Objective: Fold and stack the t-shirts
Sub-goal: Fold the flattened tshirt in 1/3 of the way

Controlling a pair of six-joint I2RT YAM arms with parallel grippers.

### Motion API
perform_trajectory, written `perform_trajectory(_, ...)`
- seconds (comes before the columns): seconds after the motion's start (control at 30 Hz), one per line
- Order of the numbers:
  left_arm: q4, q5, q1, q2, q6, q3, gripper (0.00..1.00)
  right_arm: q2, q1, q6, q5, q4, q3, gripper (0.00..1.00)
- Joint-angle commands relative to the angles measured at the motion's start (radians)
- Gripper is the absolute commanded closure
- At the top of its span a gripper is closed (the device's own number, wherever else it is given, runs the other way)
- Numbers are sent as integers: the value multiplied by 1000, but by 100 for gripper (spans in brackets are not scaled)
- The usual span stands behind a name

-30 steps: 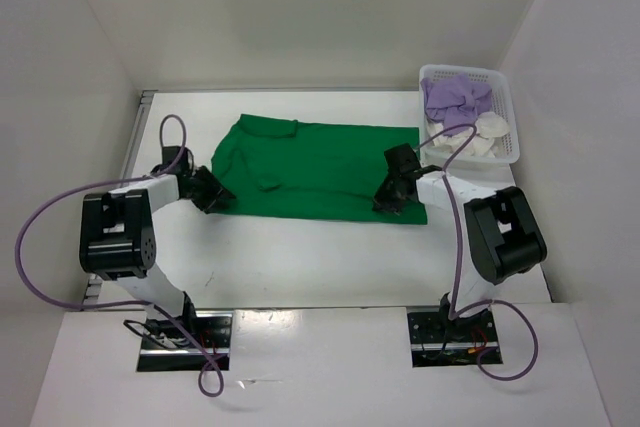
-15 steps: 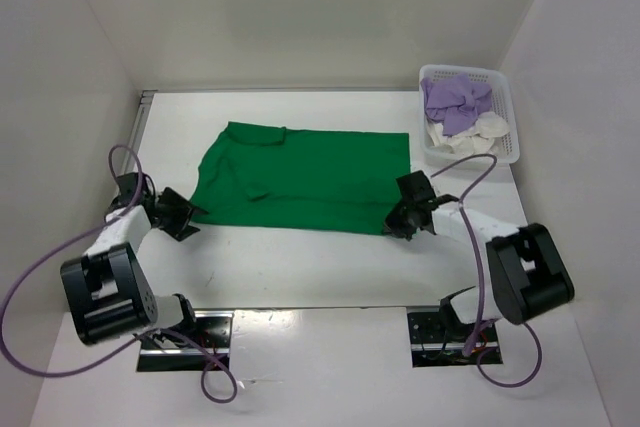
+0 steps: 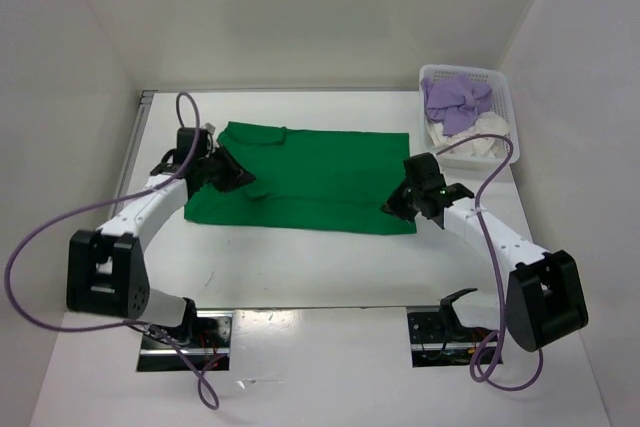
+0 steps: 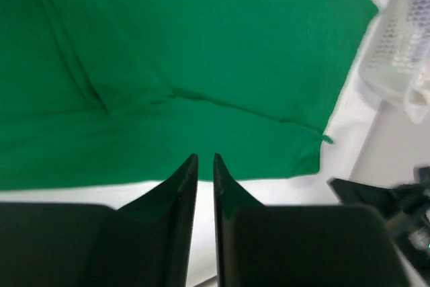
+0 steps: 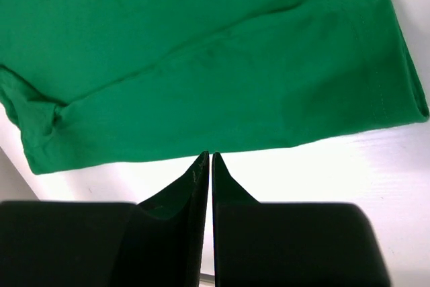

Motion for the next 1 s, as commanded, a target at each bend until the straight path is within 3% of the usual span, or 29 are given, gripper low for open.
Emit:
perform_trajectory(0.0, 102, -21, -17, 134, -118, -18, 76, 8, 9, -36, 5, 11, 59, 92)
perform_trajectory(0.13, 165, -98, -27, 156, -159, -57, 61, -32, 9, -45, 5, 11, 50, 92)
perform_trajectory(0.37, 175, -107, -27, 213, -179, -59, 50, -44, 9, -54, -4, 11, 31, 91)
perform_trajectory(0.77, 193, -181, -47, 306, -220, -62, 54, -35, 9, -64, -14, 20, 68, 90)
perform_trajectory(0.97, 211, -181, -47, 325, -239, -52, 72, -35, 9, -64, -14, 20, 68, 90)
